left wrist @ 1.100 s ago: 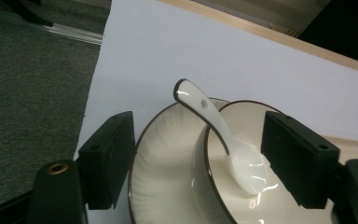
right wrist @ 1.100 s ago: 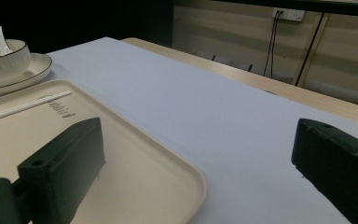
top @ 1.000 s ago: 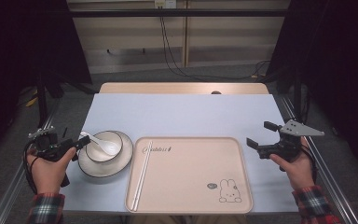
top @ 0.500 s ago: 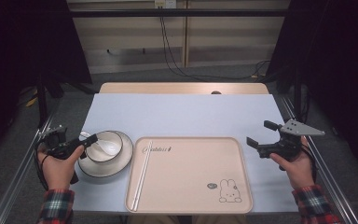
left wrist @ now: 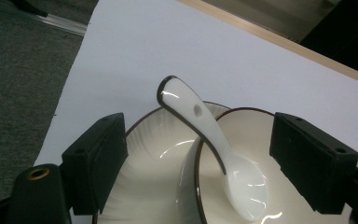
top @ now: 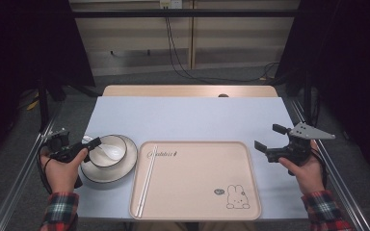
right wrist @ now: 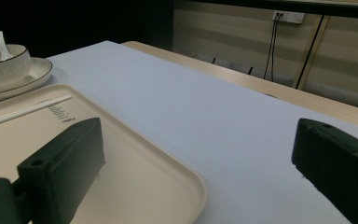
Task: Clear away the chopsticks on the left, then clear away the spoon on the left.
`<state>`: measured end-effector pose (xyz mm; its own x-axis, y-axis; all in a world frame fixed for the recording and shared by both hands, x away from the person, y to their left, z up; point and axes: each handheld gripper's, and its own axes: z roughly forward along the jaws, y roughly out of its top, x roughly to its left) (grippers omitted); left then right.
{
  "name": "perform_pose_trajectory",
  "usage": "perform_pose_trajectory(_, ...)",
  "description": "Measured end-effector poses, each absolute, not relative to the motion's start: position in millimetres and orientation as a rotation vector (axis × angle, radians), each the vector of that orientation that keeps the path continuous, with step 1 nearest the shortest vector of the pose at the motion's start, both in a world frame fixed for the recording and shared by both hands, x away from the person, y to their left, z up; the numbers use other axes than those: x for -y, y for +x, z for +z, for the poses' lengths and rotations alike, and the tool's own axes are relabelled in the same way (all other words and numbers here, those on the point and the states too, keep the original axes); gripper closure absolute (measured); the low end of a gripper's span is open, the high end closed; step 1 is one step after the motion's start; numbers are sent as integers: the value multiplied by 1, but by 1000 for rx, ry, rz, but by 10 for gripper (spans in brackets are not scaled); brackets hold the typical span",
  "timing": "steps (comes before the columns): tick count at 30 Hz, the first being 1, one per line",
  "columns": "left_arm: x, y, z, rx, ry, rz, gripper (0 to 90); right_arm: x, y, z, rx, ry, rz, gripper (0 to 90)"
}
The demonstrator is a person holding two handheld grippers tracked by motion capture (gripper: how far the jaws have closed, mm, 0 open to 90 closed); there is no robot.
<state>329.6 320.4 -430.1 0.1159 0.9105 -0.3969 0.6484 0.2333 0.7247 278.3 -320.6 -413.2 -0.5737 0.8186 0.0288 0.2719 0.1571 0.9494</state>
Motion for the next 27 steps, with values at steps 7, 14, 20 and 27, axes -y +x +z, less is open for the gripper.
perform_pose_trajectory(7, -321, 331, -433, -1611, 1477, 347, 237, 321, 279, -412, -1928, 1030, 1432, 19)
perform_pose_trajectory(14, -320, 332, -436, -1601, 1450, 316, 361, 322, 278, -411, -1928, 1027, 1422, 19)
perform_pose_trajectory(20, -317, 332, -439, -1597, 1404, 310, 525, 322, 276, -409, -1919, 1023, 1426, 19)
perform_pose_trajectory(27, -318, 333, -441, -1622, 1359, 330, 615, 321, 276, -409, -1927, 1018, 1423, 19)
